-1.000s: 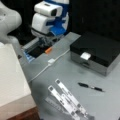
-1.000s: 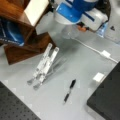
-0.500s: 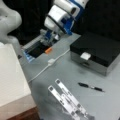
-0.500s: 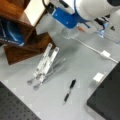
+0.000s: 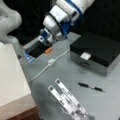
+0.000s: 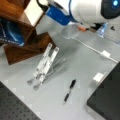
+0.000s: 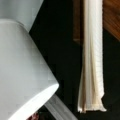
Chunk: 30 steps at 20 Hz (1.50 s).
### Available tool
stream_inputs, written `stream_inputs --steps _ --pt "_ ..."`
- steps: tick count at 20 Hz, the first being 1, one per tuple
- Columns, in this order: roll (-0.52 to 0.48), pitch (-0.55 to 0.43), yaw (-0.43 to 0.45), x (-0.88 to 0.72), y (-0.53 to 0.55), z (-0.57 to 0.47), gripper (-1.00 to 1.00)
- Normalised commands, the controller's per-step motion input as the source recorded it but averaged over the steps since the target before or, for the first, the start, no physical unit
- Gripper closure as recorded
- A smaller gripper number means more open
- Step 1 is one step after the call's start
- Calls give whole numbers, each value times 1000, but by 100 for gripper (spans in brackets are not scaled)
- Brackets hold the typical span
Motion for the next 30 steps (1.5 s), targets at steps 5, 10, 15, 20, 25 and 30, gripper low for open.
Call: stream_inputs --steps 5,10,15,20,25,30 --pt "-283 96 99 -219 -233 -9 -100" --pt "-236 35 94 -289 -168 9 -100" --pt "-272 -2 143 -327 -192 13 -100" --pt "-252 -51 219 -418 -349 -13 -100" --pt "-154 -110 253 -472 -354 11 -100" --pt "-89 -135 303 -394 -304 -8 -100"
